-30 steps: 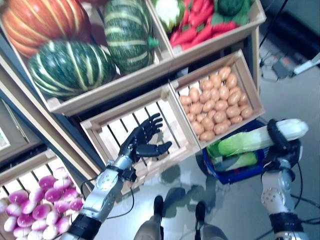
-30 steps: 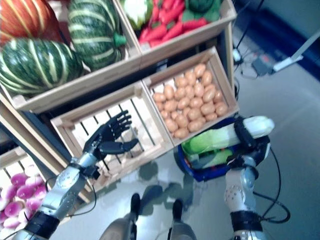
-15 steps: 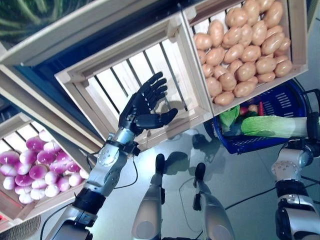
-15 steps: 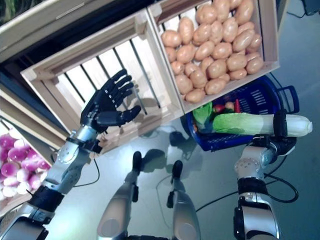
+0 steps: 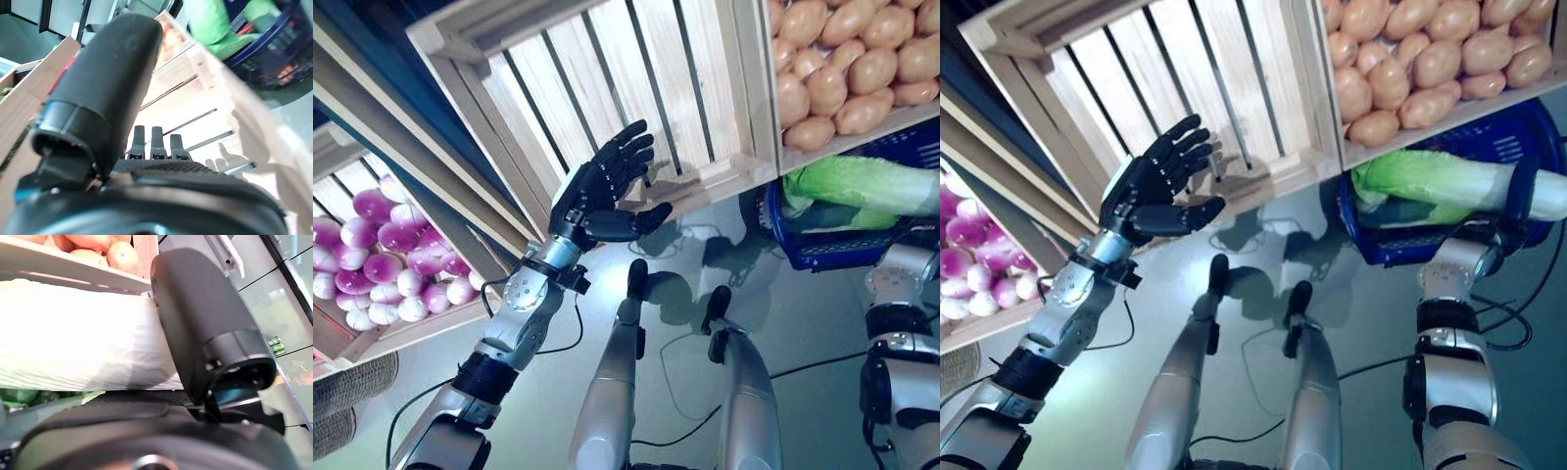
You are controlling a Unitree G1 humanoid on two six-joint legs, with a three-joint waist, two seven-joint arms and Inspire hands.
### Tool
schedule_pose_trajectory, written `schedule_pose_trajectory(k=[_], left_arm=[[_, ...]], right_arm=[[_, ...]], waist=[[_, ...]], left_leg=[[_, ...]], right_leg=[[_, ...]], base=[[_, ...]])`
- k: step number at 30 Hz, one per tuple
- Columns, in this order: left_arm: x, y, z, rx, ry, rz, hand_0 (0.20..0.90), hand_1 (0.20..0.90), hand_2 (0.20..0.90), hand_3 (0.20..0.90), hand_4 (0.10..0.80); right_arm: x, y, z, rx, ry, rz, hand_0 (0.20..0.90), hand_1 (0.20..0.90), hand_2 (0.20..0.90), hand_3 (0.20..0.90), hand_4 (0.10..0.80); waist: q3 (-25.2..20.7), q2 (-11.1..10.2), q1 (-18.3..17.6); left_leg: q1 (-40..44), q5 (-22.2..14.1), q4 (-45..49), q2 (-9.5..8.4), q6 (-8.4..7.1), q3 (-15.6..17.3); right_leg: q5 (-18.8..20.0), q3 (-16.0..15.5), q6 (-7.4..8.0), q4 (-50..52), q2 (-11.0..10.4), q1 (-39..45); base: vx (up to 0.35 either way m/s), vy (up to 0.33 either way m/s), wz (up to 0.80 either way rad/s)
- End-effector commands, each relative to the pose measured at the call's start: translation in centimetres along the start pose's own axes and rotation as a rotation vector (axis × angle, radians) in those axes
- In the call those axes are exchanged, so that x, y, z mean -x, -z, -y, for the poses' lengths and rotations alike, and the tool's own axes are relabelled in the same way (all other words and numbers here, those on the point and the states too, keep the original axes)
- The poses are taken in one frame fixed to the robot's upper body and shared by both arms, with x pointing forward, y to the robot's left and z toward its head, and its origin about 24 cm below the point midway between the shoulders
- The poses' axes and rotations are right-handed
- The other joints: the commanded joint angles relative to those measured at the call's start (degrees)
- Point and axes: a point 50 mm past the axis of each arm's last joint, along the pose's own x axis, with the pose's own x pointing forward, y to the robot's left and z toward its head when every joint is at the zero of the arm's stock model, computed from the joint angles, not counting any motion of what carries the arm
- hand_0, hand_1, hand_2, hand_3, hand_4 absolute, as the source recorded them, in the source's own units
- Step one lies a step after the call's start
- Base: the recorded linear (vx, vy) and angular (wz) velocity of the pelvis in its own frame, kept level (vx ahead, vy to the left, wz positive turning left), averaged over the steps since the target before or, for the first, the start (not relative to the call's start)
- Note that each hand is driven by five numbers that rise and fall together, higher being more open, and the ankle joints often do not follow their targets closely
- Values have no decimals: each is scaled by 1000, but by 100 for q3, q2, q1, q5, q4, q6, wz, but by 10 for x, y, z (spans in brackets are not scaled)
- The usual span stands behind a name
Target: Put vegetables into the basket
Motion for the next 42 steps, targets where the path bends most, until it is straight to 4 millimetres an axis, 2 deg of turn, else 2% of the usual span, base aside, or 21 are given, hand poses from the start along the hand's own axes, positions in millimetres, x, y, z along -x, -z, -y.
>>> schedule_pose_trajectory(k=[1,5,13,19,20,21,22,25,29,34,37,38,42], left_arm=[[-19,-60,20,-33,129,324,900,900,900,900,800],[-20,-60,19,-52,133,322,900,900,900,900,800],[-16,-62,15,-34,141,321,900,900,900,900,800],[-13,-64,15,-22,141,331,900,900,900,900,800],[-14,-64,15,-18,135,333,900,900,900,900,800],[-14,-66,15,-21,133,336,900,900,900,900,800],[-15,-67,15,-22,136,339,900,900,900,900,800],[-13,-68,15,-16,142,343,900,900,900,900,800],[-13,-69,15,-9,154,345,900,900,900,900,800],[-13,-69,17,6,140,351,900,900,900,900,800],[-11,-69,18,13,137,363,900,900,900,900,800],[-11,-69,18,11,135,364,900,900,900,900,800],[-6,-70,16,12,139,381,900,900,900,900,800]], right_arm=[[-6,-53,-55,77,-181,226,300,300,300,300,400],[-8,-55,-67,124,-150,229,300,300,300,300,400],[-9,-41,-63,215,-90,165,300,300,300,300,400],[-10,-26,-54,310,-37,72,300,300,300,300,400],[-10,-22,-50,332,-21,45,493,493,493,493,529],[-11,-18,-45,364,5,6,714,714,714,714,676],[-12,-16,-43,378,8,-11,900,900,900,900,800],[-14,-18,-36,428,28,-4,900,900,900,900,800],[-17,-34,-35,540,93,151,900,900,900,900,800],[-5,-42,-66,770,64,430,900,900,900,900,800],[5,-48,-83,995,108,696,900,900,900,900,800],[6,-48,-84,1002,114,710,900,900,900,900,800],[10,-53,-96,1240,168,927,900,900,900,900,800]], waist=[[-5,40,34],[-5,108,42],[-5,259,59],[-5,343,52],[-5,357,54],[-5,360,58],[-5,361,61],[-5,344,85],[-5,347,94],[-5,379,77],[-5,396,75],[-5,398,75],[-5,395,105]], left_leg=[[-429,-803,979,-224,140,-72],[-801,-920,1298,-243,199,-61],[-1724,-1200,2286,-379,265,-41],[-1938,-1299,2596,-414,267,43],[-1975,-1330,2665,-426,271,55],[-1992,-1342,2693,-431,279,66],[-1995,-1350,2704,-433,285,67],[-1980,-1396,2781,-438,305,73],[-1983,-1426,2895,-441,296,82],[-1951,-1395,2869,-419,294,138],[-1757,-1326,2634,-373,308,169],[-1733,-1320,2614,-371,305,165],[-1392,-1268,2380,-339,269,147]], right_leg=[[511,30,-84,-88,166,-95],[392,128,-113,328,161,-516],[234,301,-192,1275,151,-1365],[186,349,-216,1545,159,-1582],[167,357,-229,1590,168,-1614],[160,360,-237,1615,172,-1635],[158,362,-242,1631,172,-1647],[151,334,-247,1723,170,-1643],[205,303,-221,1749,181,-1595],[270,294,-214,1699,216,-1554],[308,292,-201,1475,263,-1368],[312,289,-198,1446,267,-1339],[345,258,-186,1087,313,-954]], base=[[0,0,0],[9,-3,1],[27,-26,4],[16,37,-5],[8,52,-4],[7,52,-5],[7,37,-5],[21,26,-4],[34,23,-3],[7,24,-1],[0,0,0],[0,0,0],[-8,0,0]])
